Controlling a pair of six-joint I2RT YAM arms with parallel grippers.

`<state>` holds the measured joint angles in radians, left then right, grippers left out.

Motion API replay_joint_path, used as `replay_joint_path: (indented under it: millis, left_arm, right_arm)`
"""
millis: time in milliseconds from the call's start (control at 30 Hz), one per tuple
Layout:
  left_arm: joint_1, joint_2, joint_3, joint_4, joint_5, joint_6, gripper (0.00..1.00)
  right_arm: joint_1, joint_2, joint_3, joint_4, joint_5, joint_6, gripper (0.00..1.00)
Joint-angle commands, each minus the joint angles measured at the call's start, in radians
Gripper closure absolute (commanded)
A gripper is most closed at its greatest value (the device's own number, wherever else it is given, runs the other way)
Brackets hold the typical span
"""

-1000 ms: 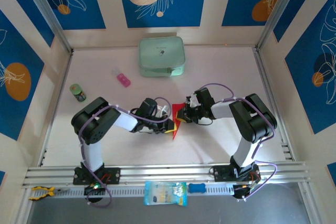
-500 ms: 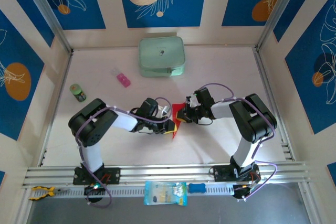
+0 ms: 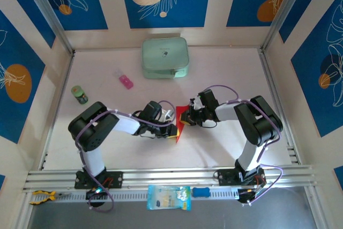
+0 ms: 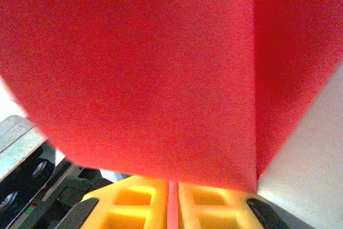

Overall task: Fold a paper plane with a square sheet of paper (pick it up from the middle)
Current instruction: Fold the wing for the fifth time at the center of the table.

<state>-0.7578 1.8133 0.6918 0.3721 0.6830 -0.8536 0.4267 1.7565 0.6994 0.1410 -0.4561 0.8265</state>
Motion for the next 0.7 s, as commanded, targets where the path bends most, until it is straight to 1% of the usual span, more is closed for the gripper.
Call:
replay_joint_path:
  millis: [0, 67, 100, 200, 267, 400, 433, 467, 533, 667]
  left_arm:
    - [-0.017, 0.003, -0.043, -0.177, -0.004, 0.033, 0.88]
    - [-0.021, 0.0, -0.044, -0.18, 0.002, 0.037, 0.97]
    - [-0.024, 0.0, -0.044, -0.186, 0.001, 0.04, 1.0]
    - [-0.028, -0.002, -0.044, -0.198, 0.005, 0.049, 1.0]
    - [-0.03, -0.005, -0.045, -0.206, 0.003, 0.053, 0.92]
    - [-0.033, -0.021, -0.045, -0.225, -0.001, 0.062, 0.87]
    - [-0.035, -0.021, -0.042, -0.234, 0.0, 0.068, 0.88]
    - [-0.036, -0.022, -0.04, -0.242, 0.0, 0.073, 0.91]
    - [-0.039, -0.023, -0.037, -0.255, -0.002, 0.083, 1.0]
    - [-0.044, -0.022, -0.035, -0.264, 0.004, 0.091, 1.0]
  right_arm:
    - [0.001, 0.039, -0.009, -0.087, 0.098, -0.01, 0.87]
    - [0.001, 0.041, -0.01, -0.087, 0.099, -0.01, 0.87]
    - [0.001, 0.041, -0.01, -0.087, 0.1, -0.009, 0.87]
    - [0.001, 0.04, -0.01, -0.091, 0.105, -0.009, 0.87]
    - [0.001, 0.04, -0.01, -0.092, 0.104, -0.009, 0.87]
    - [0.001, 0.041, -0.011, -0.092, 0.106, -0.009, 0.87]
    - [0.001, 0.041, -0.01, -0.092, 0.106, -0.009, 0.87]
    - [0.001, 0.041, -0.008, -0.093, 0.107, -0.01, 0.87]
    - [0.002, 0.044, -0.008, -0.092, 0.106, -0.008, 0.87]
    - [0.001, 0.045, -0.011, -0.093, 0.109, -0.006, 0.87]
